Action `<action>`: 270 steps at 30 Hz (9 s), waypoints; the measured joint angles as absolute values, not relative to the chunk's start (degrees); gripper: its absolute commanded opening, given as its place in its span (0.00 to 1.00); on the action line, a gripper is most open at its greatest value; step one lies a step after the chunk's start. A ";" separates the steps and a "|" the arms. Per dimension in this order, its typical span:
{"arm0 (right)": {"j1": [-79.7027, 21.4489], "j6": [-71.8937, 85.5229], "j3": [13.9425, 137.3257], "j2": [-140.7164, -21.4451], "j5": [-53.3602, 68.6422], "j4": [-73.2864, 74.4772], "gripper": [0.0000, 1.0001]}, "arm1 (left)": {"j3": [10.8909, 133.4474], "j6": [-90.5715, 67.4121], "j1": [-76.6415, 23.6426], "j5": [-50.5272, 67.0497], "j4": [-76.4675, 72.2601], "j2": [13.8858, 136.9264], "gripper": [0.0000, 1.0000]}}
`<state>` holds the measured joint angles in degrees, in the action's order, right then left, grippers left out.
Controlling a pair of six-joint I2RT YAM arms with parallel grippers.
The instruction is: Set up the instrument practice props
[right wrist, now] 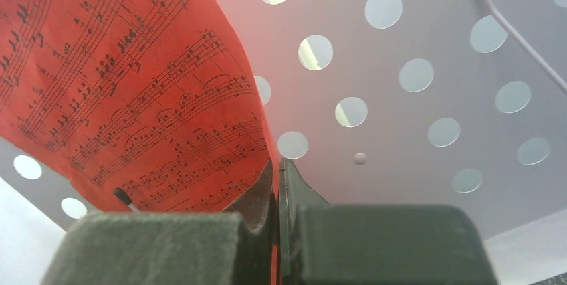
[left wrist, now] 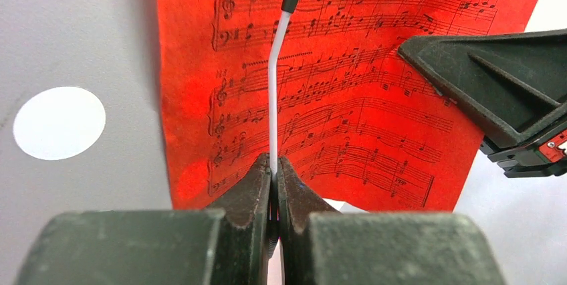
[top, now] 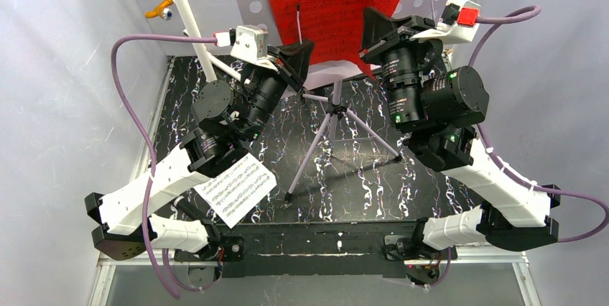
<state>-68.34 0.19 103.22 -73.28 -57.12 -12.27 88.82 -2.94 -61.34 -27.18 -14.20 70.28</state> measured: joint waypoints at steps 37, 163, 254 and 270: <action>-58.33 20.10 99.50 -74.74 -36.25 -5.69 0.01 | 88.40 -1.61 -61.23 -28.01 -14.11 69.54 0.00; -57.36 -26.63 99.96 -72.03 -21.06 10.20 0.01 | 91.53 -18.83 -60.88 -31.92 23.94 57.45 0.89; -30.70 9.41 35.38 -60.01 -11.31 -4.73 0.90 | 45.21 -41.34 -53.98 -21.47 5.58 72.73 0.97; -30.11 6.87 32.60 -62.83 -6.59 -14.37 0.75 | 46.33 -38.24 -48.34 -15.27 2.31 81.36 0.96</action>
